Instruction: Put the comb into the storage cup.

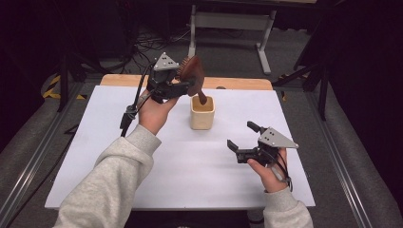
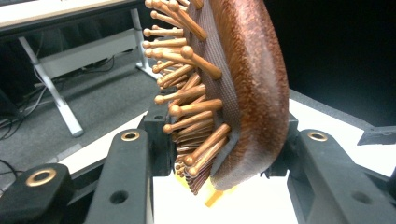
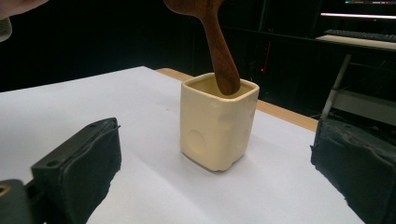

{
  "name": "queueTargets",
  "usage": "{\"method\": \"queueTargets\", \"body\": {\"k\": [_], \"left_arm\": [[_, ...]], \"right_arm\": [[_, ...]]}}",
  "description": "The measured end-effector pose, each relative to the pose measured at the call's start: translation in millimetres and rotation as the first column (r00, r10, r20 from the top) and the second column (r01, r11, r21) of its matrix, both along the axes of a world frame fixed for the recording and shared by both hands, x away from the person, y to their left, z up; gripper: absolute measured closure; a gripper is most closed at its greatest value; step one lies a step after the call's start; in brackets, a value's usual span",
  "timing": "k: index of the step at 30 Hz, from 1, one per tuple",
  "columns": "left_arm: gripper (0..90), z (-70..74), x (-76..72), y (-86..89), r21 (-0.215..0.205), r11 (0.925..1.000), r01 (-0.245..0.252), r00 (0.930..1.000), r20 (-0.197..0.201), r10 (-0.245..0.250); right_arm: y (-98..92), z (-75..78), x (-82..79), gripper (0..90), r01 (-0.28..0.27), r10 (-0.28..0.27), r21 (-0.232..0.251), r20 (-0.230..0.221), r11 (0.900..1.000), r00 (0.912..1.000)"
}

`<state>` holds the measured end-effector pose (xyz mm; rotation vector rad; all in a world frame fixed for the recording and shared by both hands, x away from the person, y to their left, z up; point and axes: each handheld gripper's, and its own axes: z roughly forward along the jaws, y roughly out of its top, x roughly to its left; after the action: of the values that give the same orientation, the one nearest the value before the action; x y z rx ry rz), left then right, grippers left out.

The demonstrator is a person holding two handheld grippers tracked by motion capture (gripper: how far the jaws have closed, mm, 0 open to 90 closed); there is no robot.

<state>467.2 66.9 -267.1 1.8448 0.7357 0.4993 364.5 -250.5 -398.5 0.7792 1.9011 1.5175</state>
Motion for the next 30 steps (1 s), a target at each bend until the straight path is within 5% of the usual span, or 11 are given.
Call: {"method": "queueTargets", "body": {"k": [30], "left_arm": [[56.3,-35.1,21.3,-18.6,0.034,0.9994,0.003,0.9931,-0.117,0.001]], "right_arm": [[-0.5,-0.6,0.6,2.5,-0.009,0.009,0.001,-0.003,1.0,1.0]]}}
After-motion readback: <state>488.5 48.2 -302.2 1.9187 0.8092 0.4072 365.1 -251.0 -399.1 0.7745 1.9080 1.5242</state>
